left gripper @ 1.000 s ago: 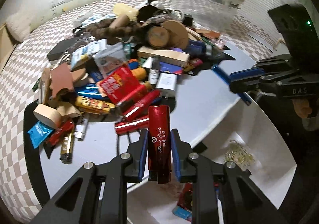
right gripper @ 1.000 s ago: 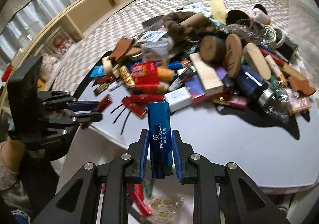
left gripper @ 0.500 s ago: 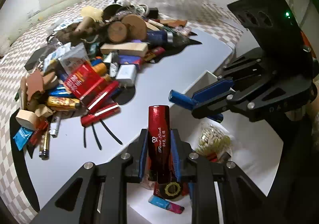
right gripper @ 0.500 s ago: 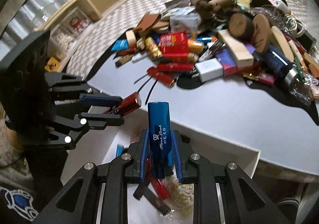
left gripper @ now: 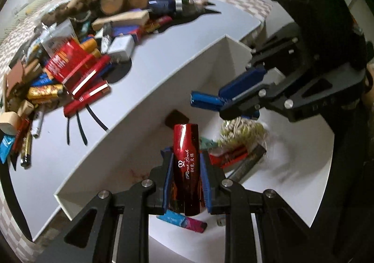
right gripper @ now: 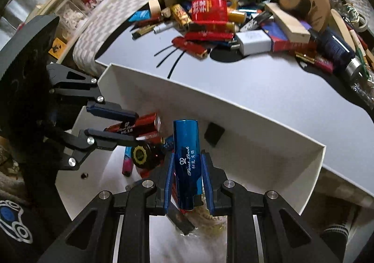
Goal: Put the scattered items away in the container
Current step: 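Lower both tools into the box and open them to drop the lipstick tubes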
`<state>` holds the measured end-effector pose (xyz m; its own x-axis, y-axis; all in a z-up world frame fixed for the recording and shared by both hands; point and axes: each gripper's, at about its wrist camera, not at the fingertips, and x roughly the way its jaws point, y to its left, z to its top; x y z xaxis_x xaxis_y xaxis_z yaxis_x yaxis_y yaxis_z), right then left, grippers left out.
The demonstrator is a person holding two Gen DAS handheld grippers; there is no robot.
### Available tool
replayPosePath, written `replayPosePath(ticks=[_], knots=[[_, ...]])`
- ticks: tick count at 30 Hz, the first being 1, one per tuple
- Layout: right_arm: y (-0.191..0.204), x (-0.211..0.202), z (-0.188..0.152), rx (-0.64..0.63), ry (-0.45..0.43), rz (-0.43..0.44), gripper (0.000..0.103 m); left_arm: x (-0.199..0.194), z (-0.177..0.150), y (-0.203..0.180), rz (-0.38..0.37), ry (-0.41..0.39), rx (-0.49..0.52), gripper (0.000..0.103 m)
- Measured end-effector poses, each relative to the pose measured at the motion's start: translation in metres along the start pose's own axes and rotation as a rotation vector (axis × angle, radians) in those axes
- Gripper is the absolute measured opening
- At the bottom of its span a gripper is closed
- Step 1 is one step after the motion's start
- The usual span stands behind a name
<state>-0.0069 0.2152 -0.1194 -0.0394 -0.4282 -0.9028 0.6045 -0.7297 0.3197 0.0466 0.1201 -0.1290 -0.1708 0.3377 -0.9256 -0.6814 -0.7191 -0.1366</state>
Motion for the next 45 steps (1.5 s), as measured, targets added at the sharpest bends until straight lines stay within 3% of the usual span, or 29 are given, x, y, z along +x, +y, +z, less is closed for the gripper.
replayPosePath(ticks=[12,24,45], knots=[[0.013,0.037,-0.015,-0.052,0.134,-0.027,0.023,0.021,-0.013,-0.002,0.008,0.097,-0.004,0.022],[0.014,0.045,-0.021,-0.072,0.179,-0.059,0.023,0.029,-0.020,-0.005,0.028,0.164,0.011,0.022],[0.002,0.029,-0.021,-0.049,0.127,-0.120,0.023,-0.015,-0.001,0.009,0.137,0.102,-0.004,0.022]])
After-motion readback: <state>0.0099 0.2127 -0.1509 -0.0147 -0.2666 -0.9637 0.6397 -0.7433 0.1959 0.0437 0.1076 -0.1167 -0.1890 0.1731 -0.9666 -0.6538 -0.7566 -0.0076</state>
